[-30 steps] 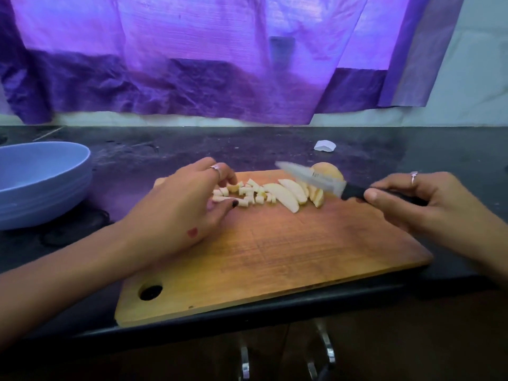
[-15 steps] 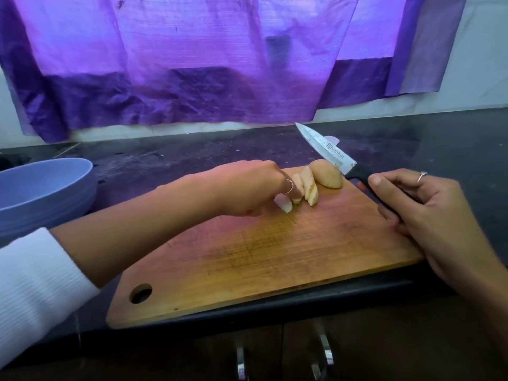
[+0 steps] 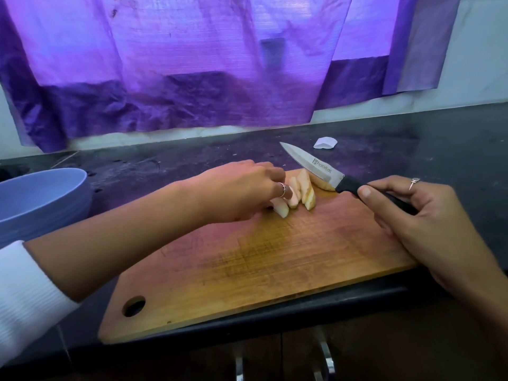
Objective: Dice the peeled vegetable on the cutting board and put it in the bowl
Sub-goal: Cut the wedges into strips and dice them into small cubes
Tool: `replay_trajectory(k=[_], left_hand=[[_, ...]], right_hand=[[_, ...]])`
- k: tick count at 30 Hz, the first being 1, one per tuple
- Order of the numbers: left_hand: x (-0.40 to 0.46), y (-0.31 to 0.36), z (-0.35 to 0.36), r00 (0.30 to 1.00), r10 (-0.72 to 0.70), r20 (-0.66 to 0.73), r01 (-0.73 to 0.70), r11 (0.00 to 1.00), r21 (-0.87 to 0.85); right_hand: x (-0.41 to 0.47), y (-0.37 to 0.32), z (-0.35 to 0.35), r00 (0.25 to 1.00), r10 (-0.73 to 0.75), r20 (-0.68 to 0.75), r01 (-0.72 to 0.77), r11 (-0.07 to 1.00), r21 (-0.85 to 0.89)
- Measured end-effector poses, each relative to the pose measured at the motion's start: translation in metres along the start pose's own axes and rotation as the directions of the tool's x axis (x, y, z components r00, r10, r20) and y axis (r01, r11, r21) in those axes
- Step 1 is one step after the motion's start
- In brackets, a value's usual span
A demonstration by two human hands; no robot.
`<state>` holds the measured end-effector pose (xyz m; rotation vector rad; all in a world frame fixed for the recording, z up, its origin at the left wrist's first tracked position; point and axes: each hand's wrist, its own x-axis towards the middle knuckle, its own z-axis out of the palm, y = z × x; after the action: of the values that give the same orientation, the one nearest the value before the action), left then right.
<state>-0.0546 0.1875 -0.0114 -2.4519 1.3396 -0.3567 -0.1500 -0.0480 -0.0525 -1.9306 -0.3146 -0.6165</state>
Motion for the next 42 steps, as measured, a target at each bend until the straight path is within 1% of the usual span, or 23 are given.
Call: replay_trajectory(k=[2,5,7,10,13,16,18,20,23,27,30,33,35,36,39,42], left_hand=[[-0.002,0.001,-0.004,0.999,0.031,-0.042,-0.029,0.998,0.048],[-0.008,0.000,-0.005,0.977,0.114,-0.180,-0.085,0.983,0.164],[-0.015,0.002,-0.008,0.957,0.100,-0.273,-0.047,0.980,0.195],[-0.035,0.010,-0.022,0.917,0.052,-0.396,0.022,0.983,0.182],[-0.068,0.022,-0.025,0.889,0.010,-0.458,0.104,0.969,0.224],[-0.102,0.033,-0.015,0.899,0.004,-0.437,0.126,0.955,0.267],[-0.117,0.035,-0.007,0.920,-0.023,-0.392,0.130,0.959,0.250],[-0.126,0.038,-0.002,0.938,-0.077,-0.339,0.139,0.977,0.162],[-0.134,0.044,0.004,0.952,-0.149,-0.268,0.154,0.988,-0.002],[-0.144,0.045,0.009,0.921,-0.288,-0.261,0.238,0.949,-0.206],[-0.149,0.047,0.011,0.897,-0.369,-0.245,0.273,0.896,-0.349],[-0.152,0.050,0.011,0.883,-0.402,-0.241,0.274,0.861,-0.429],[-0.152,0.051,0.010,0.878,-0.416,-0.235,0.280,0.847,-0.452],[-0.152,0.052,0.010,0.878,-0.417,-0.234,0.281,0.847,-0.452],[-0.150,0.052,0.009,0.883,-0.401,-0.244,0.265,0.855,-0.446],[-0.150,0.051,0.008,0.887,-0.387,-0.254,0.257,0.868,-0.426]], right_hand=[[0.000,0.001,0.000,1.000,-0.008,0.005,0.008,0.999,-0.032],[0.000,0.000,0.000,0.999,-0.045,-0.016,0.044,0.996,-0.073],[-0.001,-0.001,0.000,0.996,-0.078,-0.048,0.072,0.991,-0.109],[-0.003,0.000,0.000,0.988,-0.119,-0.093,0.103,0.981,-0.167],[-0.006,-0.003,0.001,0.975,-0.157,-0.155,0.124,0.971,-0.203],[-0.010,-0.011,0.006,0.954,-0.234,-0.186,0.181,0.948,-0.260],[-0.013,-0.017,0.009,0.947,-0.272,-0.173,0.208,0.926,-0.317],[-0.017,-0.022,0.014,0.944,-0.296,-0.145,0.231,0.908,-0.348],[-0.024,-0.034,0.024,0.943,-0.320,-0.091,0.277,0.907,-0.317],[-0.030,-0.052,0.039,0.941,-0.339,0.000,0.325,0.904,-0.276],[-0.032,-0.064,0.049,0.953,-0.276,0.123,0.298,0.922,-0.246],[-0.030,-0.075,0.063,0.954,-0.141,0.264,0.226,0.917,-0.328],[-0.027,-0.078,0.072,0.931,-0.014,0.366,0.173,0.898,-0.404],[-0.026,-0.081,0.076,0.917,0.024,0.399,0.163,0.889,-0.428],[-0.023,-0.092,0.084,0.904,0.040,0.427,0.175,0.875,-0.452],[-0.019,-0.099,0.087,0.893,0.072,0.443,0.188,0.836,-0.515]])
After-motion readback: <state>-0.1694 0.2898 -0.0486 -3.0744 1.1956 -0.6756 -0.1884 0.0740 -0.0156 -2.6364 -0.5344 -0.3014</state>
